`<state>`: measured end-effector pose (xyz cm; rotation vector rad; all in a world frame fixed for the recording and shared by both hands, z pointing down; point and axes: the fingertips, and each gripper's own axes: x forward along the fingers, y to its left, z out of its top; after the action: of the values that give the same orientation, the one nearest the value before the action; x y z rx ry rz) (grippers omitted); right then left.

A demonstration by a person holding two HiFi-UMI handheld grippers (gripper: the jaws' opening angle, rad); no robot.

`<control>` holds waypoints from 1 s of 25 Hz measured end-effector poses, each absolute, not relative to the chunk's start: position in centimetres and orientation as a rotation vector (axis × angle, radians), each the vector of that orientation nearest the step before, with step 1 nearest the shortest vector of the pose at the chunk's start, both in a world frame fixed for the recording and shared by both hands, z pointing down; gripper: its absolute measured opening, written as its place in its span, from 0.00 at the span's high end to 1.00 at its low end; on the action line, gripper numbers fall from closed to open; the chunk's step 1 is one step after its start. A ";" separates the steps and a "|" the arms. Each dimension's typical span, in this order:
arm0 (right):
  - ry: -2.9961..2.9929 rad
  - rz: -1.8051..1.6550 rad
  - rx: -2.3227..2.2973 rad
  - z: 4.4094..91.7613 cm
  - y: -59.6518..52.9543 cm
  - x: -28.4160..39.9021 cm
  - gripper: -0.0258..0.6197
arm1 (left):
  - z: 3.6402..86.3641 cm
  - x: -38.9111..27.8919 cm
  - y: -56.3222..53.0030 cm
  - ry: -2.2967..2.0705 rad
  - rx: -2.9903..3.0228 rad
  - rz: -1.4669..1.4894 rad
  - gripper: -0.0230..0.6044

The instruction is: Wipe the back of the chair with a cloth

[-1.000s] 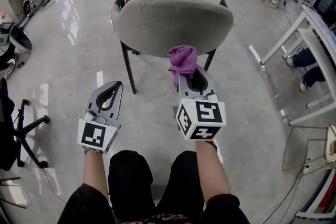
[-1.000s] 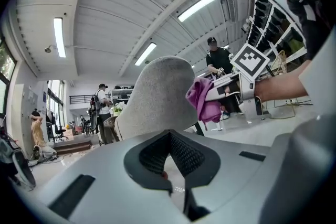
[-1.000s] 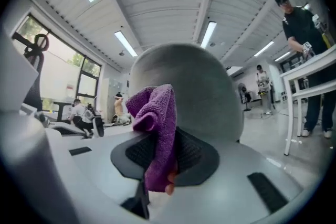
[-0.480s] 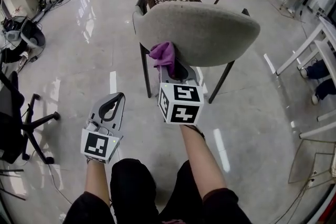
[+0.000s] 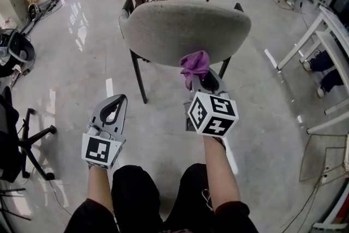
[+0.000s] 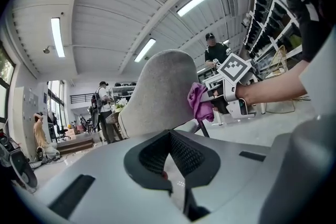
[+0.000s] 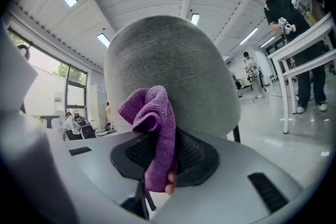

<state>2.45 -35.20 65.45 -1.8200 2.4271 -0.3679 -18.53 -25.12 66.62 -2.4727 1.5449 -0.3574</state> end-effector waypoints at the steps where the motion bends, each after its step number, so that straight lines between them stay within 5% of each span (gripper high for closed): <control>1: 2.397 -0.377 -1.853 65.7 -35.4 3.8 0.82 | 66.8 -18.1 -25.1 1.545 -2.491 -0.373 0.95; 11: 2.246 -0.448 -2.065 67.4 -37.9 12.5 0.82 | 66.8 -16.9 -24.7 1.522 -2.506 -0.380 0.95; 25: 2.396 -0.339 -1.918 69.8 -31.2 9.6 0.82 | 67.7 -17.4 -25.5 1.537 -2.507 -0.366 0.95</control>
<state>9.60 -31.24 69.82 -1.9182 2.3962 -0.3390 -17.38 -25.46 67.69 -2.5068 1.5366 -0.3656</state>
